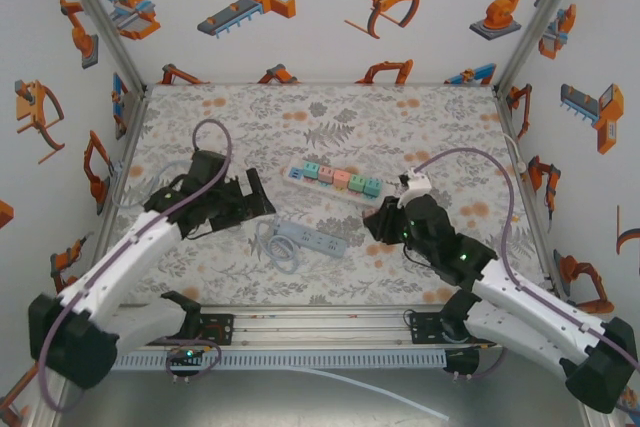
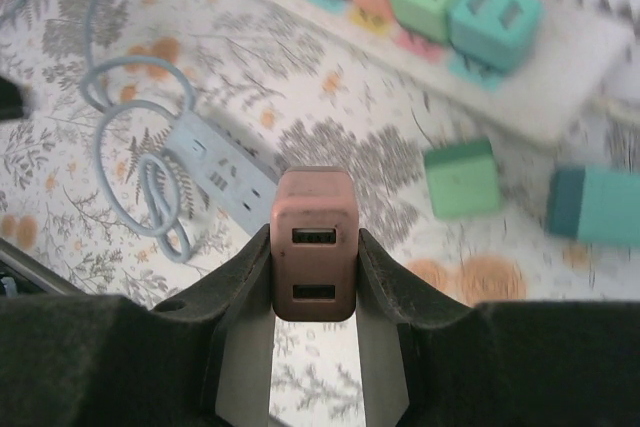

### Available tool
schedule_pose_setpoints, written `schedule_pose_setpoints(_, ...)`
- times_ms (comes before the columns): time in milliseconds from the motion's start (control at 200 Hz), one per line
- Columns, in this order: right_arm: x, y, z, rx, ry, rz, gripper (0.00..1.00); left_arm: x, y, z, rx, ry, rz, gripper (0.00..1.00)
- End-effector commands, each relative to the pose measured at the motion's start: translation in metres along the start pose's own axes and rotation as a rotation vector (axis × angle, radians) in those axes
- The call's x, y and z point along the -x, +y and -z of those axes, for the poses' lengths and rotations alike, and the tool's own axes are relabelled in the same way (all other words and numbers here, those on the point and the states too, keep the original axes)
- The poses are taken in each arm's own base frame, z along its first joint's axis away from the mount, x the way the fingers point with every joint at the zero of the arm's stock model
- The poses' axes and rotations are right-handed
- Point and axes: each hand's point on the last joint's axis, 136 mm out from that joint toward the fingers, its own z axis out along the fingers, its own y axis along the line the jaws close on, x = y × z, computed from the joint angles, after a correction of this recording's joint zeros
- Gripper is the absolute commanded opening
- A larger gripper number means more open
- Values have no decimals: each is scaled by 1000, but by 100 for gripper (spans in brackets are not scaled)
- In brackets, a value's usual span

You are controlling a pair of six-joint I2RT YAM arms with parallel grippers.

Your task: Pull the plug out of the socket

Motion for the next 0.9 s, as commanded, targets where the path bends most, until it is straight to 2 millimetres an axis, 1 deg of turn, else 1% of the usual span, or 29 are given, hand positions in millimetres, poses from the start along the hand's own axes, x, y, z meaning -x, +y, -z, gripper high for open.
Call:
schedule_pose_setpoints(0, -46, -29, 3, -84, 160, -179, 0, 13, -42, 48, -205, -107, -273, 97)
schedule_pose_setpoints(85, -64, -35, -1, -92, 217, -196, 0, 14, -62, 74, -311, -161, -391, 97)
schedule_pose_setpoints(145, -71, -38, -7, -94, 235, -205, 0, 9, -73, 85, -383, -182, -469, 97)
schedule_pose_setpoints(290, -84, -38, -29, -68, 259, -238, 0, 1, -84, 94, -476, -214, -542, 97)
schedule_pose_setpoints(320, -86, -39, -33, -67, 260, -248, 3, 1, -86, 95, -493, -222, -543, 97)
schedule_pose_setpoints(360, -90, -41, -37, -70, 262, -258, 9, 2, -88, 96, -507, -239, -539, 97)
schedule_pose_setpoints(466, -103, -55, -43, -127, 278, -280, 34, 5, -88, 92, -512, -265, -516, 97)
schedule_pose_setpoints(586, -114, -69, -41, -192, 300, -282, 49, 10, -82, 81, -469, -263, -492, 97)
schedule_pose_setpoints(616, -115, -72, -39, -206, 301, -277, 52, 13, -79, 77, -443, -266, -478, 97)
schedule_pose_setpoints(661, -114, -75, -36, -223, 299, -269, 53, 19, -72, 70, -391, -271, -452, 97)
schedule_pose_setpoints(726, -108, -79, -31, -251, 281, -256, 55, 30, -56, 61, -282, -285, -396, 97)
schedule_pose_setpoints(771, -99, -79, -27, -265, 256, -245, 58, 36, -46, 54, -214, -291, -359, 97)
schedule_pose_setpoints(811, -92, -81, -22, -284, 235, -228, 66, 40, -40, 50, -172, -290, -340, 97)
schedule_pose_setpoints(841, -84, -82, -18, -299, 216, -213, 69, 42, -37, 46, -148, -283, -327, 97)
schedule_pose_setpoints(891, -69, -82, -11, -317, 177, -173, 71, 45, -33, 42, -118, -275, -306, 97)
